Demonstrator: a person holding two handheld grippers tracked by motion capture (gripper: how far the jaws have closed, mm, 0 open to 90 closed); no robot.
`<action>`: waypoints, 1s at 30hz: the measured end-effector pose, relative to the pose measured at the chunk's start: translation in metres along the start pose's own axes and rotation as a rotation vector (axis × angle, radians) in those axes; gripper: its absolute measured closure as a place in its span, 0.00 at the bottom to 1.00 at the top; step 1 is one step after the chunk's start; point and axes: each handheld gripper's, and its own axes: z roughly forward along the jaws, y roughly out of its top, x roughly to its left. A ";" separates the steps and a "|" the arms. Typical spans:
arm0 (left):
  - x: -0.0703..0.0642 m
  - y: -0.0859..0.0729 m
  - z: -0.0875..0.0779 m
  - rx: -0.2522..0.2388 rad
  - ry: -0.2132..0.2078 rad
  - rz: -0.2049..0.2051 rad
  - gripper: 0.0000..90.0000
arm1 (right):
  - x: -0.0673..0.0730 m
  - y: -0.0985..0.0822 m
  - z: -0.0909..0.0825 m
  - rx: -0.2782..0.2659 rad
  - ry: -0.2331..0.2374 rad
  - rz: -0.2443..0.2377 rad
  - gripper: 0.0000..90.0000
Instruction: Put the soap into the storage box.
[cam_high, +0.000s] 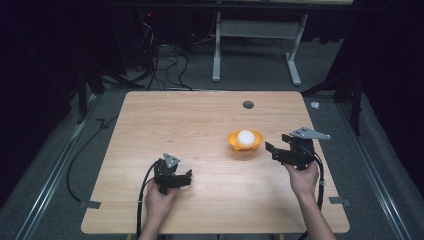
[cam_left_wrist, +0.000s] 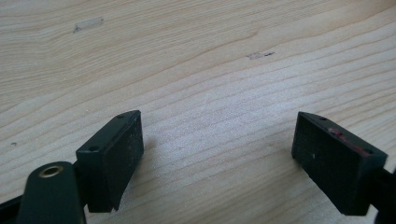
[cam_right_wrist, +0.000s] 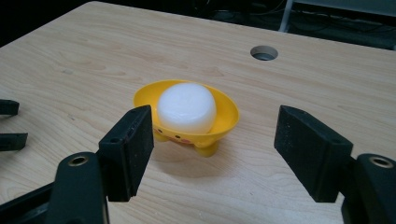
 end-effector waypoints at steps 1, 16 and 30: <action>0.000 0.000 0.000 0.000 0.000 0.000 0.19 | 0.000 -0.001 -0.001 -0.002 -0.002 0.004 0.32; 0.000 0.000 0.000 0.000 0.000 -0.001 0.19 | -0.008 -0.013 -0.008 -0.009 -0.011 0.032 0.32; 0.000 0.000 0.000 0.000 0.000 0.000 0.19 | -0.010 -0.027 -0.016 -0.013 -0.018 0.054 0.32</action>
